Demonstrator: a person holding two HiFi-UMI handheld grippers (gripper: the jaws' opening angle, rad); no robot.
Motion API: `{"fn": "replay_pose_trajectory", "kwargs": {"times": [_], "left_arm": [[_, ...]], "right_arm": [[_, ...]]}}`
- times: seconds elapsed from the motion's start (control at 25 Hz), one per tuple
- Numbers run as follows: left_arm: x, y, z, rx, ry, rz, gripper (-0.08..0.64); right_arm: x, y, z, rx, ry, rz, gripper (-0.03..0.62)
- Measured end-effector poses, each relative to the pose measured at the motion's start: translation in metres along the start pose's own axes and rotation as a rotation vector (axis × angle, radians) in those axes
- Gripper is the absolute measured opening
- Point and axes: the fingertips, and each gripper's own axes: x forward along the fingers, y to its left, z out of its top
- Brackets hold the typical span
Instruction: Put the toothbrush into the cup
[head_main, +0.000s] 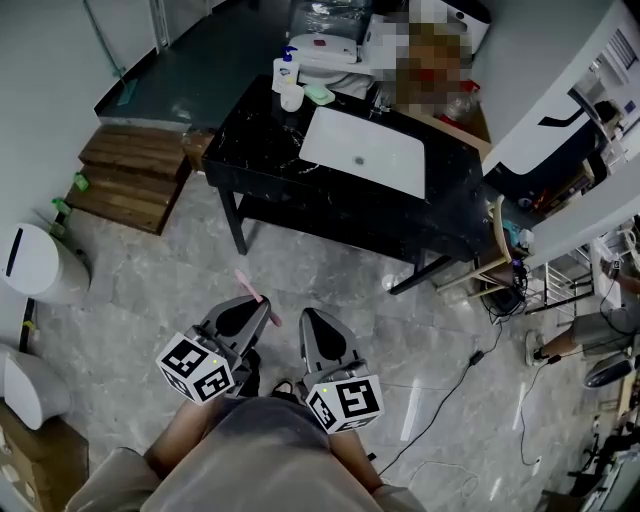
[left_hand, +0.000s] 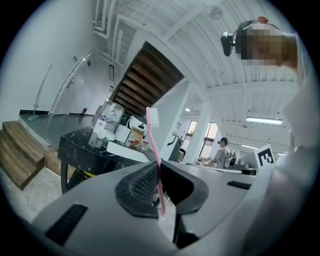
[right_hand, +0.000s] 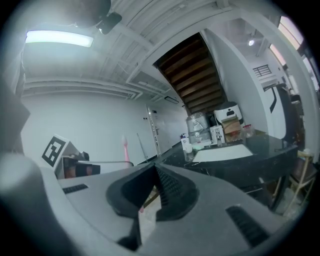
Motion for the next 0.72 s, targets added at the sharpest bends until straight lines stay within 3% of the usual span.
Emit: {"fn": "replay_pose_trajectory", "kwargs": {"times": [0.72], "left_arm": [[0.044, 0.11, 0.058, -0.074, 0.016, -0.073, 0.023]], "right_arm": [[0.14, 0.006, 0.016, 0.001, 0.073, 0.033, 0.006]]}}
